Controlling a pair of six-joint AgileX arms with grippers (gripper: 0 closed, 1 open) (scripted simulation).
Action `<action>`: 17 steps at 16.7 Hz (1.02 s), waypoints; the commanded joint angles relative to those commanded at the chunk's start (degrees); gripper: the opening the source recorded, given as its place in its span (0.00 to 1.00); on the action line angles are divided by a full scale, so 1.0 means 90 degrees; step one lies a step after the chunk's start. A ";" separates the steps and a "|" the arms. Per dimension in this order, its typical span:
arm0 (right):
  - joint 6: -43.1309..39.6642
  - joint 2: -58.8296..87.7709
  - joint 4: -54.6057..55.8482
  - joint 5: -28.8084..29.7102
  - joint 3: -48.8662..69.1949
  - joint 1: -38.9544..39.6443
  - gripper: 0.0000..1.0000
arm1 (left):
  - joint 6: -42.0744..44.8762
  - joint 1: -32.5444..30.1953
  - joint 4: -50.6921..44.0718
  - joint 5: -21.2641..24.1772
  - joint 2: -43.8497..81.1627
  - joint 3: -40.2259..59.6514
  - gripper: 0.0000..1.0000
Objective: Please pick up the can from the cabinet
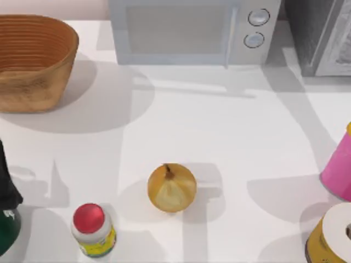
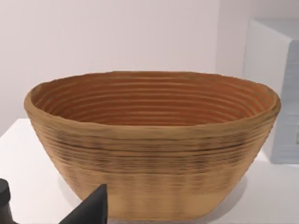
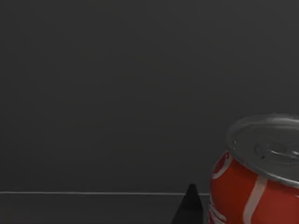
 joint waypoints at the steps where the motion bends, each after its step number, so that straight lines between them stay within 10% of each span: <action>1: 0.0000 -0.0274 -0.0164 0.0129 -0.0115 0.0136 0.00 | 0.0000 0.0000 0.0000 0.0000 0.0000 0.0000 1.00; 17: 0.0001 -0.2596 -0.1212 0.1009 -0.1297 0.1008 0.00 | 0.0000 0.0000 0.0000 0.0000 0.0000 0.0000 1.00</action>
